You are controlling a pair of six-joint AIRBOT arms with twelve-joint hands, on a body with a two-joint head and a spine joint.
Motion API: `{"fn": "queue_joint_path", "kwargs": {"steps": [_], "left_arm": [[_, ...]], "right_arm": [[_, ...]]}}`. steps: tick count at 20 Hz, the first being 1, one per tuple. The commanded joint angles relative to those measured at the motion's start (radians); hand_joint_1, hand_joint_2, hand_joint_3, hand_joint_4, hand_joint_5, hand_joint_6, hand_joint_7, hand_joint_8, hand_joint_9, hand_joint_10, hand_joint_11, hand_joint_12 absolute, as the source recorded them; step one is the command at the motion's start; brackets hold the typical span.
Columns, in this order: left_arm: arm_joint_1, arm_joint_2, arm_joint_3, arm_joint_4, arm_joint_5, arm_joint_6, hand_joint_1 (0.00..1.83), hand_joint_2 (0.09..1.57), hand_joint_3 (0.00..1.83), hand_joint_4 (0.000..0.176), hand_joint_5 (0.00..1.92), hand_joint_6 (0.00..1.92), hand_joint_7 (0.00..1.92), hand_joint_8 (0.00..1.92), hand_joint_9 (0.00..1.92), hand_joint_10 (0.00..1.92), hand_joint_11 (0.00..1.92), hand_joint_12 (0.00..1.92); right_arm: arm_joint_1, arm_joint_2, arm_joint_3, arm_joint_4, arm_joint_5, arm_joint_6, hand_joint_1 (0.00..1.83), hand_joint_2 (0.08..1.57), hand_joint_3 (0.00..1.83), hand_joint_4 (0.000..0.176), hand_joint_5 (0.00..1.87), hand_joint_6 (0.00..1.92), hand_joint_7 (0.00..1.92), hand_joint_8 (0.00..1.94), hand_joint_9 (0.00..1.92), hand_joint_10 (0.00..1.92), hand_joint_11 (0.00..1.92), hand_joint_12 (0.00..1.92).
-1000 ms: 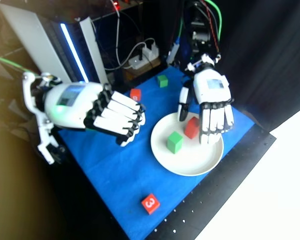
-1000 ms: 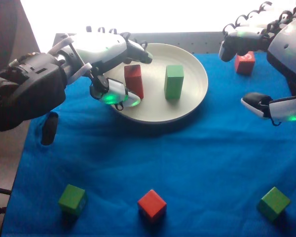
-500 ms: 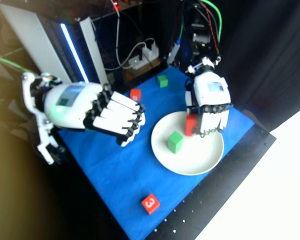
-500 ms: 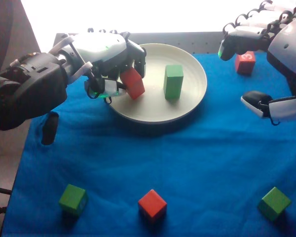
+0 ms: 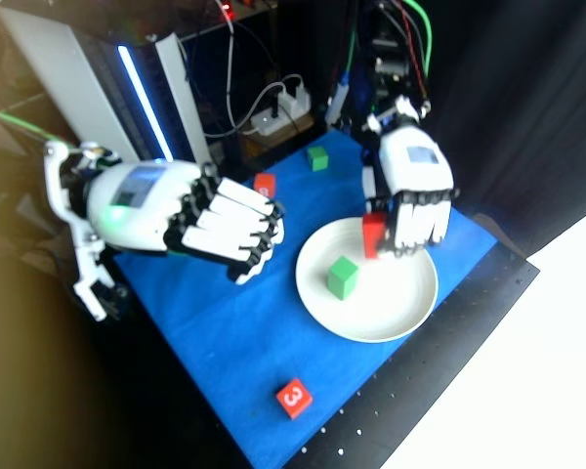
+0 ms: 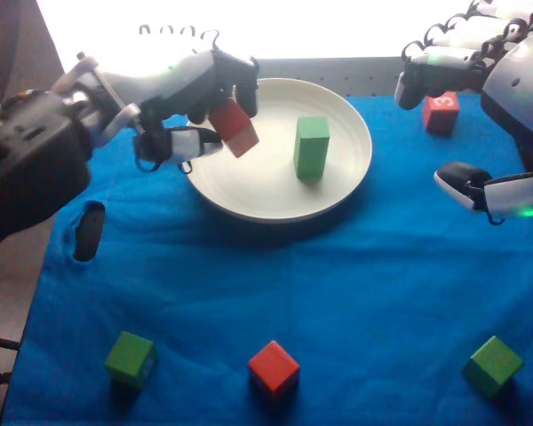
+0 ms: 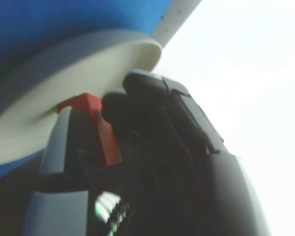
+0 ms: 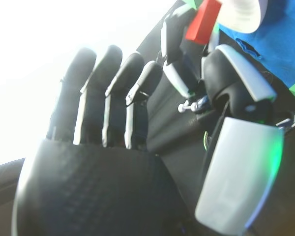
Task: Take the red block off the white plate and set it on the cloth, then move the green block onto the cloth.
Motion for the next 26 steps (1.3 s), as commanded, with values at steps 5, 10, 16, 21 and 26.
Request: {"fn": "queue_joint_path", "kwargs": {"steps": [5, 10, 16, 21, 26], "left_arm": [[0.053, 0.14, -0.161, 0.075, -0.338, -0.003, 1.15, 1.25, 0.0, 0.0, 0.71, 1.33, 0.78, 1.4, 0.65, 1.33, 0.45, 1.79], [0.148, 0.254, -0.301, 0.118, -0.537, -0.013, 1.35, 1.2, 0.0, 0.0, 0.72, 1.22, 0.83, 1.24, 0.8, 1.45, 0.63, 1.59], [0.229, 0.317, -0.39, 0.148, -0.656, -0.013, 1.18, 1.23, 0.0, 0.0, 0.7, 1.25, 0.85, 1.37, 0.75, 1.1, 0.57, 1.45], [0.293, 0.317, -0.417, 0.149, -0.622, -0.043, 1.17, 1.26, 0.0, 0.0, 0.69, 1.22, 0.75, 1.56, 0.61, 1.34, 0.49, 1.65], [0.393, 0.288, -0.417, 0.106, -0.592, -0.118, 1.16, 1.28, 0.0, 0.0, 0.64, 1.3, 0.75, 1.56, 0.6, 1.35, 0.37, 1.59]], "right_arm": [[0.016, 0.0, -0.001, -0.021, -0.124, -0.003, 1.23, 0.62, 0.62, 0.0, 0.57, 0.91, 0.56, 1.12, 0.48, 1.31, 0.32, 1.75], [0.016, 0.0, -0.007, -0.014, -0.124, -0.003, 1.21, 0.65, 0.59, 0.0, 0.58, 0.86, 0.57, 1.1, 0.47, 1.34, 0.3, 1.77], [0.016, 0.0, -0.012, -0.011, -0.124, -0.003, 1.25, 0.6, 0.55, 0.0, 0.6, 0.82, 0.59, 1.04, 0.48, 1.29, 0.3, 1.75], [0.016, 0.0, -0.013, -0.01, -0.124, -0.003, 1.25, 0.62, 0.52, 0.0, 0.55, 0.84, 0.52, 0.95, 0.4, 1.22, 0.2, 1.79], [0.016, 0.0, -0.014, -0.009, -0.123, -0.003, 1.21, 0.65, 0.48, 0.0, 0.58, 0.82, 0.59, 0.9, 0.44, 1.22, 0.23, 1.79]]}}
